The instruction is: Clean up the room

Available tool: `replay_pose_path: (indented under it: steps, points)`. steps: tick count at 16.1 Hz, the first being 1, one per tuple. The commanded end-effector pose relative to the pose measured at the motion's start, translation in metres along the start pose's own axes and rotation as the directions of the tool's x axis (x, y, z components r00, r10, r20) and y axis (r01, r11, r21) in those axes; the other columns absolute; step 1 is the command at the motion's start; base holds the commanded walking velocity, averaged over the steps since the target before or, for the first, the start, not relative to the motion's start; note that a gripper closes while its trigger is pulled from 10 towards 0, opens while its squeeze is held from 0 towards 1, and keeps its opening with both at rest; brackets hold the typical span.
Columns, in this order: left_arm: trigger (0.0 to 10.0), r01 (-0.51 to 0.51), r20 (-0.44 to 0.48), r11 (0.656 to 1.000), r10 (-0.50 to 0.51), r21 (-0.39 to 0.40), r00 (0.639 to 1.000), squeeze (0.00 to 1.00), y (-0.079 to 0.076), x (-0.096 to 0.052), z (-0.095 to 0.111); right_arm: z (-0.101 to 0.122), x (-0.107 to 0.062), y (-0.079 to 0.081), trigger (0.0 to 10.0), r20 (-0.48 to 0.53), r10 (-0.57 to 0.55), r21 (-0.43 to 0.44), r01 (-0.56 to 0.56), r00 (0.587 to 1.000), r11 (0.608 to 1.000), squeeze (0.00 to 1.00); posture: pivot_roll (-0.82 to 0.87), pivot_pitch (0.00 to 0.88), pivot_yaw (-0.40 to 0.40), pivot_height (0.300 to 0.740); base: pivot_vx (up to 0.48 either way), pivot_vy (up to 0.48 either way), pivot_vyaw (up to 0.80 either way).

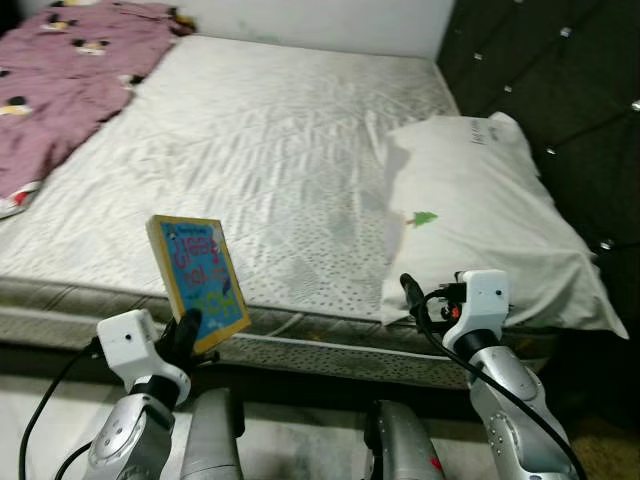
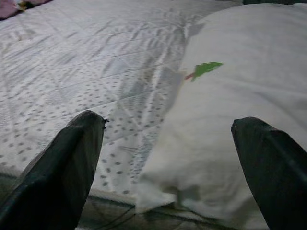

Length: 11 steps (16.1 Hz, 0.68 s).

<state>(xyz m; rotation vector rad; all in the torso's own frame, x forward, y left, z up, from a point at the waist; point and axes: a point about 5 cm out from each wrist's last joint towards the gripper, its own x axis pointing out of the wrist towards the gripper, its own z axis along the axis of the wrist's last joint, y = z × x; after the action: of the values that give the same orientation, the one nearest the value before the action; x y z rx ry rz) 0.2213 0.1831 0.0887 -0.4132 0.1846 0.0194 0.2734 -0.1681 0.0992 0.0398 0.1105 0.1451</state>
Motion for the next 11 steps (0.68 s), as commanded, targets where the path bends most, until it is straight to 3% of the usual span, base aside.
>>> replay_pose_path:
  steps: [1, 3, 7, 11]
  points:
    - [10.0, 0.015, 0.043, 1.000, -0.015, 0.008, 0.999, 0.00, -0.003, 0.005, 0.010, 0.004, 0.001, -0.003, 10.0, 0.013, -0.011, -0.003, 0.011, 1.000, 1.000, 0.00, -0.07, 0.076, -0.071, 0.591, 0.000, 0.000, 0.00]
    - [10.0, 0.012, 0.050, 1.000, -0.013, 0.008, 0.999, 0.00, -0.002, 0.009, 0.013, 0.004, 0.001, -0.003, 10.0, 0.013, -0.012, 0.003, 0.012, 1.000, 1.000, 0.00, -0.07, 0.077, -0.071, 0.591, 0.000, 0.000, 0.00]
    - [10.0, 0.028, 0.048, 1.000, -0.027, -0.008, 0.998, 0.00, -0.001, 0.016, 0.016, 0.004, 0.001, -0.003, 10.0, 0.012, -0.009, 0.000, 0.009, 1.000, 1.000, 0.00, -0.07, 0.079, -0.071, 0.591, 0.000, 0.000, -0.42]
    - [10.0, 0.119, 0.024, 0.991, -0.118, -0.057, 0.993, 0.00, -0.013, 0.043, 0.019, 0.008, -0.003, -0.004, 10.0, 0.024, -0.005, -0.018, 0.005, 1.000, 1.000, 0.00, -0.10, 0.080, -0.076, 0.591, 0.000, 0.000, 0.00]
